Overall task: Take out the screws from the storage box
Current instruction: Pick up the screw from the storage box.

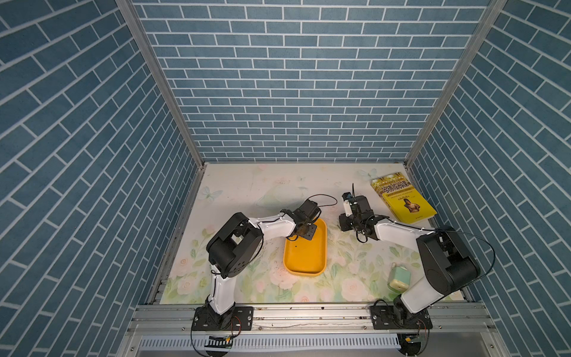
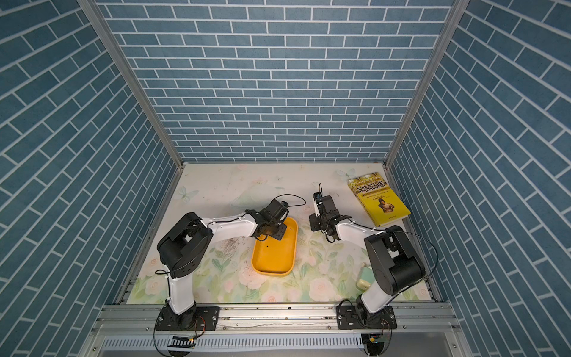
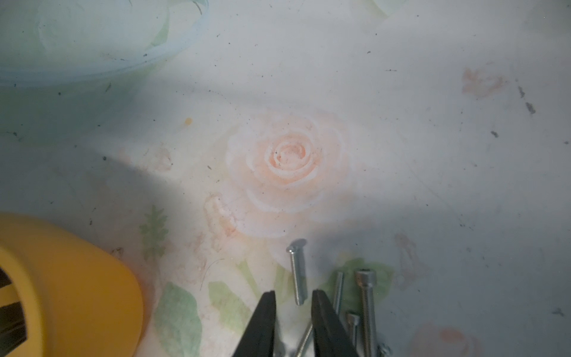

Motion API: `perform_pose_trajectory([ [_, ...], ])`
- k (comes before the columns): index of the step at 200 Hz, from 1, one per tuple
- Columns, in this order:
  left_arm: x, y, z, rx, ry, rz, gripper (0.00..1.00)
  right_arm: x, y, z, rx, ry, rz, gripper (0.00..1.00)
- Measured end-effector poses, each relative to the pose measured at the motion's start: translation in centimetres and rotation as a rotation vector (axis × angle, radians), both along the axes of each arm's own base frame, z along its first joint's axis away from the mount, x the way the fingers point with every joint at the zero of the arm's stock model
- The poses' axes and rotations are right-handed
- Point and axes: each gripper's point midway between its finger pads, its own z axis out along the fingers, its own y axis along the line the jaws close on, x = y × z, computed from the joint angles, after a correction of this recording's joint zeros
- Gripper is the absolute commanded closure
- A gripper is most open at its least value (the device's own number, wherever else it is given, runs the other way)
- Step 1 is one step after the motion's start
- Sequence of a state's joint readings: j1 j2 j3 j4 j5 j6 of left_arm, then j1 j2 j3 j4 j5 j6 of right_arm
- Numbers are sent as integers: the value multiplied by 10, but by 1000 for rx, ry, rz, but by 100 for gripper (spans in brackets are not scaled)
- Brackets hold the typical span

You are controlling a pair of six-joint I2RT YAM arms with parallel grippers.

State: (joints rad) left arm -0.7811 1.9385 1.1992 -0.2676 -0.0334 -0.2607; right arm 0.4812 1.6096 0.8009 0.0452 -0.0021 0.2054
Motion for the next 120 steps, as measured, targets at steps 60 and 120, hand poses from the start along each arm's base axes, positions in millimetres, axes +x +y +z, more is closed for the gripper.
perform_pose_trajectory([
  [60,3,0,-2,-4,-6,22,92,-1,2,0,10,3,9,74],
  [120,3,0,-1,-18,-12,26,100,-8,1,10,39,-33,19,71],
])
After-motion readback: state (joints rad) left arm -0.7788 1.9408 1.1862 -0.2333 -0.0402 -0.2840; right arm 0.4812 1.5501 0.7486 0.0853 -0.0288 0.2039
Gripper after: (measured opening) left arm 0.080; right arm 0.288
